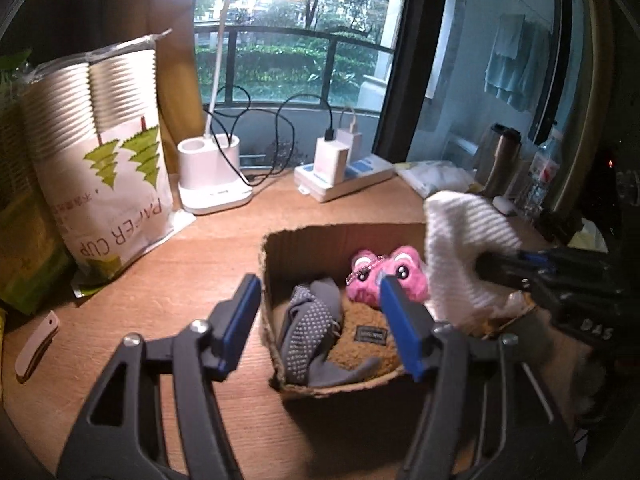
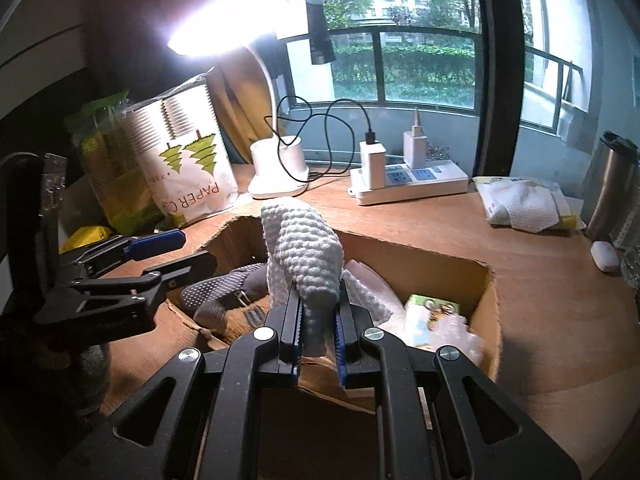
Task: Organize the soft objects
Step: 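Drop glove into box with left tool while right tool drops white cloth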
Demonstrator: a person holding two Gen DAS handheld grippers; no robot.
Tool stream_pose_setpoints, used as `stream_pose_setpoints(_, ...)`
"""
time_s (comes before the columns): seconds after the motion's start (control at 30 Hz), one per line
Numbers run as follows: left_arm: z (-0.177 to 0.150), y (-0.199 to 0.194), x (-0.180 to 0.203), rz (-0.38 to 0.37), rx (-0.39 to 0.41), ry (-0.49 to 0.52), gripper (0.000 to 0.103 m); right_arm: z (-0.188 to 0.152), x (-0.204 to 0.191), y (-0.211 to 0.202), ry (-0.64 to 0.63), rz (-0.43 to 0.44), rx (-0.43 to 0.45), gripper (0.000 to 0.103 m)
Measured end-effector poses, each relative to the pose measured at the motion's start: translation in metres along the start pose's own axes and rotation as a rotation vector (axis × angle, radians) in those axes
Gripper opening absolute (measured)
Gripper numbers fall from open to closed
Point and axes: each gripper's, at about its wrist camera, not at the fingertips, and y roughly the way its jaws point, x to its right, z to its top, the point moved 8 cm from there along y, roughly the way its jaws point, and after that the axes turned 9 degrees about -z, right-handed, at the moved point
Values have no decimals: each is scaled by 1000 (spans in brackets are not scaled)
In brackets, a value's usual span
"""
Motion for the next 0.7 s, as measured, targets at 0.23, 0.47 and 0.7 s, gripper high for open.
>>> stream_pose_setpoints(0.23,-3,-18,-24,12,19,-40,63,7,-31,14,-46,29,-21,14)
stream_pose_setpoints(0.47,-4,-29,-41,13,39,-54,63,13,-59,42,-85,49,-62,14)
stream_pose_setpoints(0.7,-10,-27,-55,4,38,-89,63,9,-67,82,-77,-2,-133,14)
